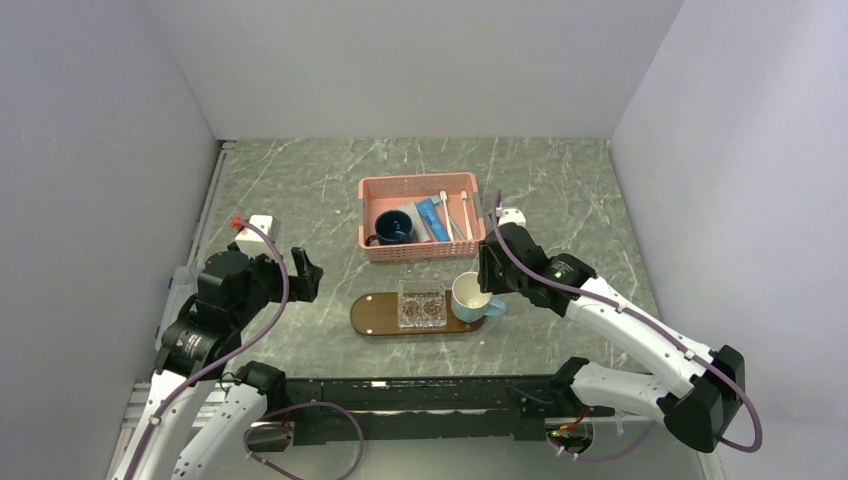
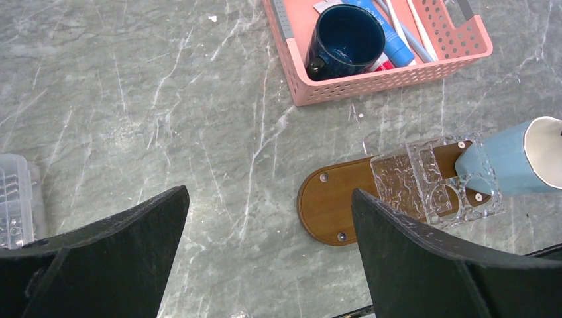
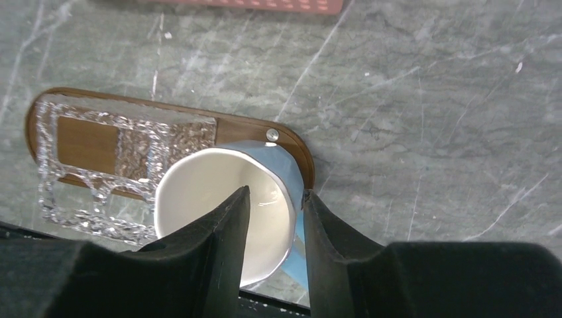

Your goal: Prepare toiletry sets of a toothbrush and toothpaste on the tray

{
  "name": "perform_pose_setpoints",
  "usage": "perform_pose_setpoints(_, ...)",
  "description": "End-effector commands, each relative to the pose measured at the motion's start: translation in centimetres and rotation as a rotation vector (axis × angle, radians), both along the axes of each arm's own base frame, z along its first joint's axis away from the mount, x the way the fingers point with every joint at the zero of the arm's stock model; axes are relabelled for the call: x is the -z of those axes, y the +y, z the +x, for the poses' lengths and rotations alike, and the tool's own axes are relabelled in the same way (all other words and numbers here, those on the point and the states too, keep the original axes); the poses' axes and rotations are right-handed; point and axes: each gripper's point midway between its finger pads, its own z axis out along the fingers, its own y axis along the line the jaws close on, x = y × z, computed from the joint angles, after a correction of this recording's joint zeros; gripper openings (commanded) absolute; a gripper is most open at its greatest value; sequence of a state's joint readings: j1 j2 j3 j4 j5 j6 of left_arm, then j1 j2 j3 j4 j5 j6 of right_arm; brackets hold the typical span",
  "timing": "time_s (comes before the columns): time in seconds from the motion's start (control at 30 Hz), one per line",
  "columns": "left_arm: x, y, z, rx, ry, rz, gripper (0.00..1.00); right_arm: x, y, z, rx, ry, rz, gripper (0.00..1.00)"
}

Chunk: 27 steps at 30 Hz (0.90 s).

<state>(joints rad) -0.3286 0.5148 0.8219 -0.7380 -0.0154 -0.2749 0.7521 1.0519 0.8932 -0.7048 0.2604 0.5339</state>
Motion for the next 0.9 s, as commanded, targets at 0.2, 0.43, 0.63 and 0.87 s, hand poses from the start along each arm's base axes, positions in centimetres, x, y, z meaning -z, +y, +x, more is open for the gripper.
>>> perform_pose_setpoints(0.2,-0.7,-0.1,0.3,0.004,-0.031,-0.006,0.99,-7.4,0.1,2.4,0.028,-0.168,0.027,0.43)
perform_pose_setpoints(0.43,-0.5,-0.1,0.4,0.003,-0.023,-0.005,0.99,-9.7,2.1,4.4,0.004,-0.204,0.038,0.45)
perform_pose_setpoints(0.63,0.0,-1.1,0.9,0.043,0.011,-0.012,0.99,-10.1,4.0,5.9,-0.020,-0.219,0.064,0.46)
perform_pose_setpoints(0.87,0.9,-2.7,2.4,0.091,0.120,-0.008,0.99,-9.6,4.8,7.0,-0.014,-0.234,0.066,0.46)
